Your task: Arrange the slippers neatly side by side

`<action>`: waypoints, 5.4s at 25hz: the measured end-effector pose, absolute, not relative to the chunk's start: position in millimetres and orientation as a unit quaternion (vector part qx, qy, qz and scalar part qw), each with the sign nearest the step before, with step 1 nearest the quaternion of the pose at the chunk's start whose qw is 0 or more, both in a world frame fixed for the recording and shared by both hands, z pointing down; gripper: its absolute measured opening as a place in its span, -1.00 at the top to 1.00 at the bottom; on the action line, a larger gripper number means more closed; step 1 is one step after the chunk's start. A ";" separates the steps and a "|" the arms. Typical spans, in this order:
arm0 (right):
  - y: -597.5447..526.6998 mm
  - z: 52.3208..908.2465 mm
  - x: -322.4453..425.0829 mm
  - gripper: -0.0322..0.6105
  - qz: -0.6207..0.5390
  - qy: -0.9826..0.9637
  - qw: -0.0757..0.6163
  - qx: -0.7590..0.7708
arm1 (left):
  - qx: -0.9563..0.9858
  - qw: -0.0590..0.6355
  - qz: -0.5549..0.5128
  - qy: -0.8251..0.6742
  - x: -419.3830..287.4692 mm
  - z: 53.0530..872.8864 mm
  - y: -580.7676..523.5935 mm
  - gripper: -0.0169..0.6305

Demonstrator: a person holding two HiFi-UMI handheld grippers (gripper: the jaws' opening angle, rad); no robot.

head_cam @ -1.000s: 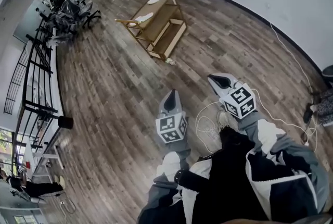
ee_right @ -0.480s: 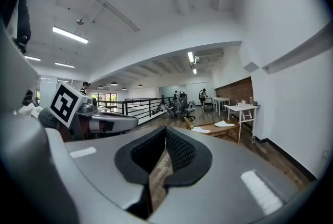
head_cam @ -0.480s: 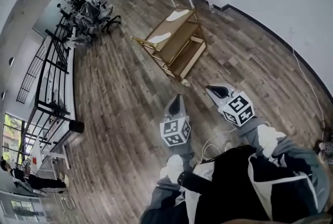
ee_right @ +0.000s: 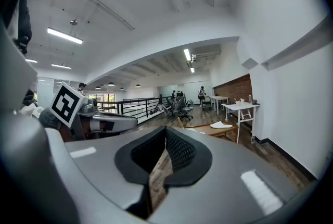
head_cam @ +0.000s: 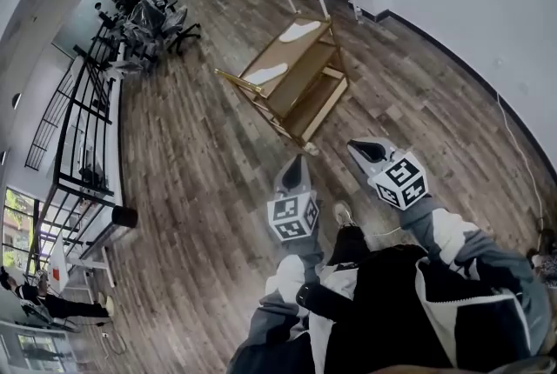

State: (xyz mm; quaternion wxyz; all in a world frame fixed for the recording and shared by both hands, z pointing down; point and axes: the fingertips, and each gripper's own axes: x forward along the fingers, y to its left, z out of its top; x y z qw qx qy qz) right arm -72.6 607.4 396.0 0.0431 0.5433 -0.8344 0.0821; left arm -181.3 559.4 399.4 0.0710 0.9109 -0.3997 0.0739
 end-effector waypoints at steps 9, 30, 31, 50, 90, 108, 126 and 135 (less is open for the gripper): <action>458.2 398.7 -53.8 0.86 0.071 -0.824 0.065 0.559 | 0.922 0.086 0.060 -0.374 -153.0 413.9 407.8 0.93; 164.7 410.1 13.7 0.86 0.079 -0.829 0.067 0.550 | 0.911 0.071 0.086 -0.398 -101.3 426.2 115.0 0.93; 147.7 411.3 24.3 0.86 0.080 -0.833 0.064 0.544 | 0.908 0.072 0.089 -0.403 -90.2 428.3 98.8 0.93; -96.8 401.2 117.7 0.86 0.068 -0.898 0.071 0.428 | 0.835 0.094 0.087 -0.535 -23.5 427.7 -109.7 0.93; -237.9 435.8 21.9 0.87 0.044 -0.966 0.133 0.219 | 0.548 0.388 0.163 -0.723 -155.5 684.1 -130.5 0.27; -250.0 437.1 64.2 0.87 0.035 -0.954 0.147 0.258 | 0.490 0.466 0.207 -0.707 -164.8 753.0 -156.2 -0.07; -243.4 434.4 71.9 0.87 0.031 -0.950 0.150 0.272 | 0.503 0.452 0.234 -0.699 -171.4 755.3 -157.2 0.84; -241.2 426.8 53.8 0.86 0.031 -0.960 0.126 0.250 | 0.545 0.369 0.277 -0.700 -181.6 708.2 -159.8 0.84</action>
